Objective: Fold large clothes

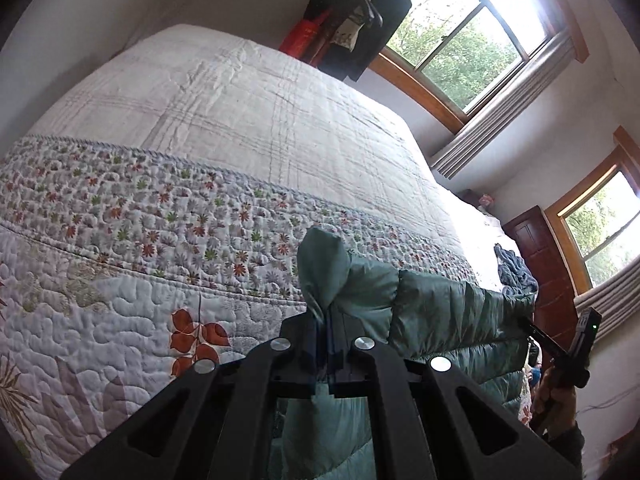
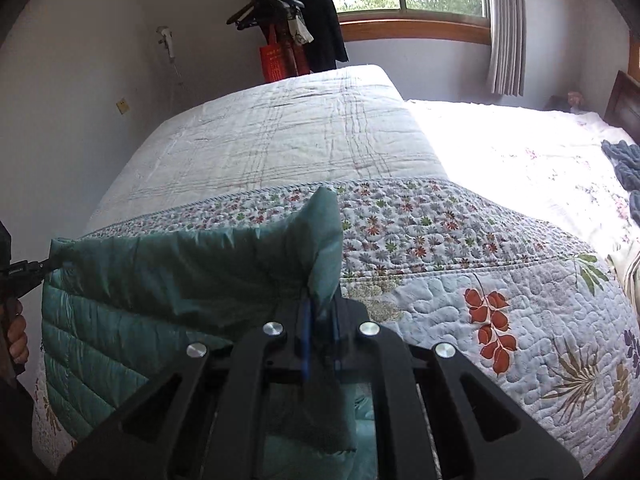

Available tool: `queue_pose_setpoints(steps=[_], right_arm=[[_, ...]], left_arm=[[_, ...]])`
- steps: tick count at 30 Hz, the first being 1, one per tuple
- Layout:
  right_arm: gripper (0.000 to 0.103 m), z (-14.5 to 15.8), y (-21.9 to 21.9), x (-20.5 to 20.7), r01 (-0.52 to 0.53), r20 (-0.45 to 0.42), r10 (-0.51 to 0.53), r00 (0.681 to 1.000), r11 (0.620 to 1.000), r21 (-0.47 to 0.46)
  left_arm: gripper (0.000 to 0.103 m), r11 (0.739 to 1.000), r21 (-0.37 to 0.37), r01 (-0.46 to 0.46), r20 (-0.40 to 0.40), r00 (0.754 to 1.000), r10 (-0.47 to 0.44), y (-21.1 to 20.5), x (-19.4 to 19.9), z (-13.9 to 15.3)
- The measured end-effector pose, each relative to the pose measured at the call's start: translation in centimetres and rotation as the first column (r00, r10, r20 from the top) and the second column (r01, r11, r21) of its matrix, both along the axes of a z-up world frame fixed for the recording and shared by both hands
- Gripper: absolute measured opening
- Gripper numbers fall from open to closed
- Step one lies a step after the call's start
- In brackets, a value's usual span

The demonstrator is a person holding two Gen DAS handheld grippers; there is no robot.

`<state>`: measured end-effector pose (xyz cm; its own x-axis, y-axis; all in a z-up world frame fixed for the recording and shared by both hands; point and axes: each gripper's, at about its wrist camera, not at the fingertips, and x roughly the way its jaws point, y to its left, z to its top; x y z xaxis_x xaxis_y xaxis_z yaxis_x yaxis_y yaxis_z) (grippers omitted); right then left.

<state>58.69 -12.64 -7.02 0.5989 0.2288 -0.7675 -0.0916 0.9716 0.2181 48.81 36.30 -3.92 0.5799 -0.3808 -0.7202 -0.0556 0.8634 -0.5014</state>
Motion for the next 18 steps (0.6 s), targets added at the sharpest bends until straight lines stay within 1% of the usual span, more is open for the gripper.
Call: queue_pose_setpoints(steps=[4, 9, 11, 14, 18], right_arm=[[0.006, -2.6, 0.3, 2.0, 0.007, -0.052, -0.006, 0.999, 1.000, 0.006], [0.006, -6.1, 0.5, 3.7, 0.005, -0.133, -0.004, 0.991, 1.000, 0.006], [0.006, -7.2, 0.6, 4.2, 0.007, -0.162, -0.005, 0.987, 1.000, 0.014], [0.006, -9.2, 0.3, 4.9, 0.006, -0.215, 0.001, 0.977, 0.999, 0.036], [0.008, -10.8, 0.6, 5.2, -0.004, -0.264, 0.015, 0.964, 0.999, 0.042]], left_arm=[[0.003, 1.000, -0.008, -0.019, -0.072, 0.997, 0.018, 0.9, 2.2, -3.0], [0.003, 1.000, 0.006, -0.025, -0.165, 0.986, 0.026, 1.2, 3.9, -6.5], [0.003, 1.000, 0.008, -0.023, -0.190, 0.981, 0.024, 1.3, 4.3, -7.8], [0.003, 1.000, 0.004, -0.019, -0.212, 0.977, 0.020, 1.3, 4.5, -8.9], [0.005, 1.000, -0.001, -0.018, -0.240, 0.971, 0.017, 1.3, 4.5, -10.5]])
